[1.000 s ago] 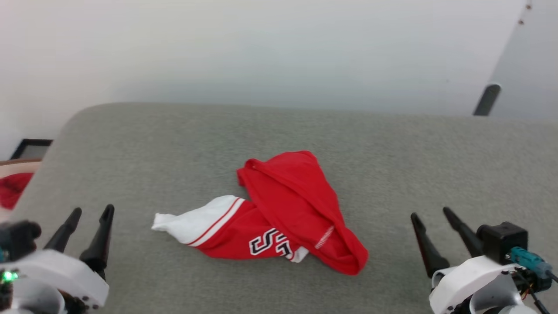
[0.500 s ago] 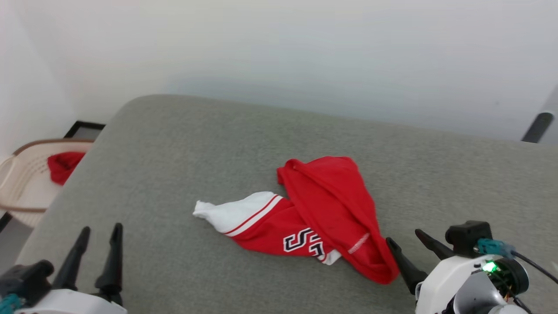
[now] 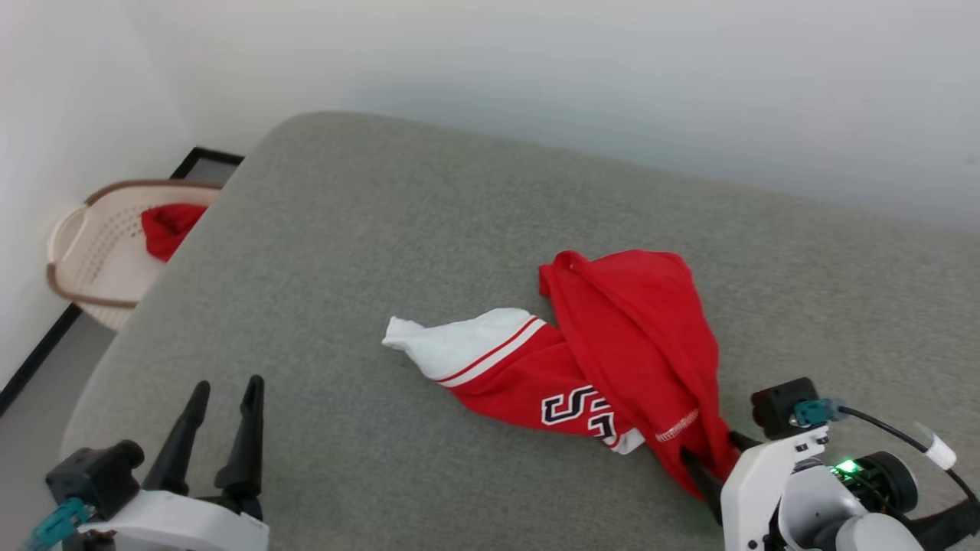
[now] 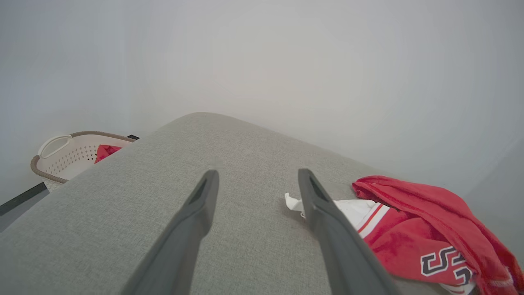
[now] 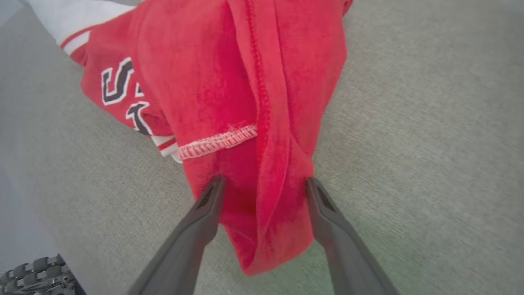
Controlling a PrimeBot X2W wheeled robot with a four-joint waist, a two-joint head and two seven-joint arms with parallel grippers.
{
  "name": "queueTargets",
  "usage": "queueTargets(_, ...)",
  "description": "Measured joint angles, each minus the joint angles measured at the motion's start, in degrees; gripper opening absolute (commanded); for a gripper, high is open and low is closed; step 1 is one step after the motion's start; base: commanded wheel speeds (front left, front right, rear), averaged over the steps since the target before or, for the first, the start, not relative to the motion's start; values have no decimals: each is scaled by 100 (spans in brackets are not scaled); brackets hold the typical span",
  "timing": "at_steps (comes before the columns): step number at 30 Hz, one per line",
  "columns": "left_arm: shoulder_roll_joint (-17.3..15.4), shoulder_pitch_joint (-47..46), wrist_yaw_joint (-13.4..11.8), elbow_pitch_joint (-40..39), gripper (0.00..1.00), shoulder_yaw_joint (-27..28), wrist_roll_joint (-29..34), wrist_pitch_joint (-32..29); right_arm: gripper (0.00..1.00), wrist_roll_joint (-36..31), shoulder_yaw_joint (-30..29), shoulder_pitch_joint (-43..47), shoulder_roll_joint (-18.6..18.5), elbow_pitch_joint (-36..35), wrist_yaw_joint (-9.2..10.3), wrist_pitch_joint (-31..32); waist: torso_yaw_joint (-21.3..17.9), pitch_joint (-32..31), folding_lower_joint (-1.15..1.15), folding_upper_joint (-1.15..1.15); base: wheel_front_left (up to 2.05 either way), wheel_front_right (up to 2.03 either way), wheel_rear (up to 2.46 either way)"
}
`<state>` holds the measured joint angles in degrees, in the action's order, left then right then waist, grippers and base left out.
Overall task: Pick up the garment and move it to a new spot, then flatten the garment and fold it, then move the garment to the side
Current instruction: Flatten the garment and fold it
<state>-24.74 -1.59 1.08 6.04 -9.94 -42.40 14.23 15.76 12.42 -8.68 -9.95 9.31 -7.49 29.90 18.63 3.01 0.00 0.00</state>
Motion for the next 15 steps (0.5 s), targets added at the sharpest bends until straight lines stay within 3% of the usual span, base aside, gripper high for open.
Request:
queueTargets(1,37,-20,9,11,100,-3,0,13,0,16,34,-25,4,42,0,4,32,28,0,0,0,0,0)
queueTargets(7,180,-44,97,58,100,67,3,43,0,220,11,-241,27,181,0,-118,148,159,0,0,0,0,0)
queueTargets(15,286,-21,182,59,100,134,16,66,0,374,-583,-744,-9,234,0,-410,179,115,0,0,0,0,0)
